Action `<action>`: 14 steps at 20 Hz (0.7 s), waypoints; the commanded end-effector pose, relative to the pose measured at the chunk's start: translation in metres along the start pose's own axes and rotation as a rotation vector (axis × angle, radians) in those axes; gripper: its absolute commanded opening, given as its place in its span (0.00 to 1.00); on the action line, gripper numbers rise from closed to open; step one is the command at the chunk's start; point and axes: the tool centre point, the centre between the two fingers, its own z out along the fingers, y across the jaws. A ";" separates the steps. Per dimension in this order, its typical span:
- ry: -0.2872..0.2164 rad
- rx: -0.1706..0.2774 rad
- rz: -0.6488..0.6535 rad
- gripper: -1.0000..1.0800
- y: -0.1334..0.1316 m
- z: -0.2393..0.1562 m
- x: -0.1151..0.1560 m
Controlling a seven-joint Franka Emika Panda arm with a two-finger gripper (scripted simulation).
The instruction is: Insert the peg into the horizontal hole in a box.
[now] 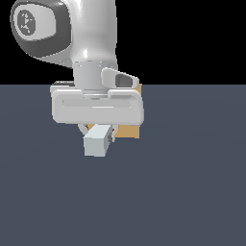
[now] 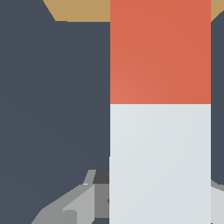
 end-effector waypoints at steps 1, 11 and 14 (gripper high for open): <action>0.000 -0.003 0.006 0.00 0.001 -0.003 0.003; 0.000 -0.005 0.005 0.00 0.003 -0.004 0.003; 0.000 -0.002 0.004 0.00 0.001 -0.003 0.003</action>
